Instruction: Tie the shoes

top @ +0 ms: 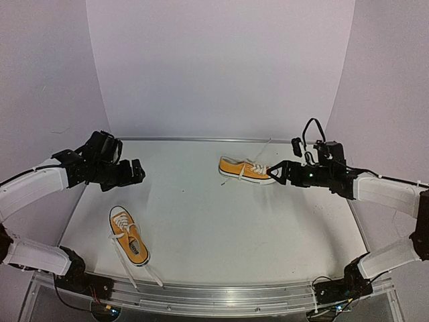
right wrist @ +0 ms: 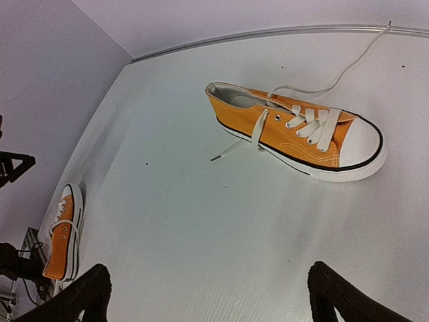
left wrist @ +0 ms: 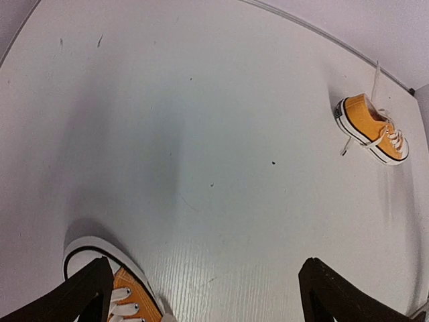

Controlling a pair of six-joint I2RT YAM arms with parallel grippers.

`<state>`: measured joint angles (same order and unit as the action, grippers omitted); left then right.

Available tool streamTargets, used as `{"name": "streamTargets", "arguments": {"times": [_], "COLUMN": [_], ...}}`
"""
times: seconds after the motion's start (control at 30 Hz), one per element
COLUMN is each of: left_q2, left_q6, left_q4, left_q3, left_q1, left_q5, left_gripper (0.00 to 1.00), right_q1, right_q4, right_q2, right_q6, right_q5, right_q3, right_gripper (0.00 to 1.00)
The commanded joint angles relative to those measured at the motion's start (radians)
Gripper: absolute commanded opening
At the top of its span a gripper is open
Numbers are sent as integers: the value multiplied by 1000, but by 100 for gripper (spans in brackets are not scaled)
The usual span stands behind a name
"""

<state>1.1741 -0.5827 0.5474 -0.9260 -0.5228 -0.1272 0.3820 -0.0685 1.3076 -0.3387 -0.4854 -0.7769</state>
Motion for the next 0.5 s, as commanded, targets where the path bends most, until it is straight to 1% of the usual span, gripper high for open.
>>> {"name": "streamTargets", "arguments": {"times": [0.0,0.07,0.13,0.2,0.27,0.37,0.4,0.43,0.47], "left_q2": [-84,-135,-193,-279,-341,-346,-337,-329,-323], "left_q6": [-123,-203,-270,-315,-342,-358,-360,-361,-359], "left_q4": [172,181,186,209,264,342,344,340,320], "left_q3": [39,120,196,246,260,256,264,276,291], "left_q1": [0,0,-2,-3,-3,-3,-4,-4,-3], "left_q5": [16,82,120,116,83,53,57,64,76], "left_gripper": [100,100,100,100,100,99,99,97,92], "right_q1": [4,6,9,12,14,16,16,15,15], "right_q4": [-102,-142,-179,-204,-228,-240,-240,-240,-240], "right_q2": [35,56,78,92,96,91,88,87,85], "right_q6": [-38,-54,-68,-81,-92,-97,-97,-97,-97], "right_q5": [-102,-124,-136,-140,-146,-145,-143,-142,-141], "right_q3": [33,54,72,88,104,121,124,127,128], "right_gripper": [98,98,98,98,98,98,98,98,98]}}
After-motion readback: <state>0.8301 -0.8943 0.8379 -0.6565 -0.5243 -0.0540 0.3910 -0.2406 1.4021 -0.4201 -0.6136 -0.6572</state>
